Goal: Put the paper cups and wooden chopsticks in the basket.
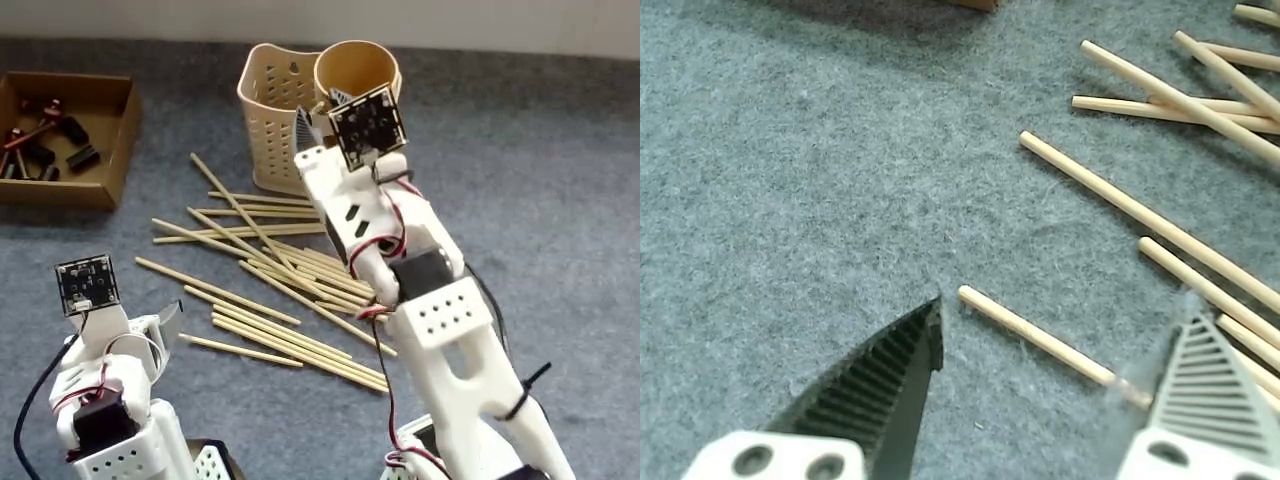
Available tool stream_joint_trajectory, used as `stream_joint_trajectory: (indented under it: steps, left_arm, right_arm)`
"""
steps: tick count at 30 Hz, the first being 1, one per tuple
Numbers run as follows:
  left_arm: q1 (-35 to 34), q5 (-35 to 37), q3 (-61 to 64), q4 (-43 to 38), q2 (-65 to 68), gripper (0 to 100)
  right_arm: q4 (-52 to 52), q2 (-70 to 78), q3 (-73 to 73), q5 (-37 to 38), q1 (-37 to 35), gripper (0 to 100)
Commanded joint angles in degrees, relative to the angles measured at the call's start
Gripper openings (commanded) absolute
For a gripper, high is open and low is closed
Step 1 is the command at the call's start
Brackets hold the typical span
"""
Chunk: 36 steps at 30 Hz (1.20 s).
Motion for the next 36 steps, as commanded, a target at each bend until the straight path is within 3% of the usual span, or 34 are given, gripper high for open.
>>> stream_joint_trajectory:
  steps: [1, 9, 26, 36]
  left_arm:
    - [-0.4, -0.4, -0.2, -0.3, -0.5, 33]
    - [-0.4, -0.4, -0.2, -0.3, -0.5, 33]
    - [-0.4, -0.4, -0.1, -0.3, -0.5, 33]
    - [-0.3, -0.4, -0.1, -0.3, -0.5, 33]
  right_arm:
    - [8.4, -5.1, -0.4, -0.6, -2.2, 14.1]
    - [20.8, -6.5, 0.8, -0.4, -6.2, 14.1]
    - [20.9, -5.9, 14.2, -0.3, -9.6, 14.1]
    - [25.0, 10.2, 12.1, -0.4, -15.3, 14.1]
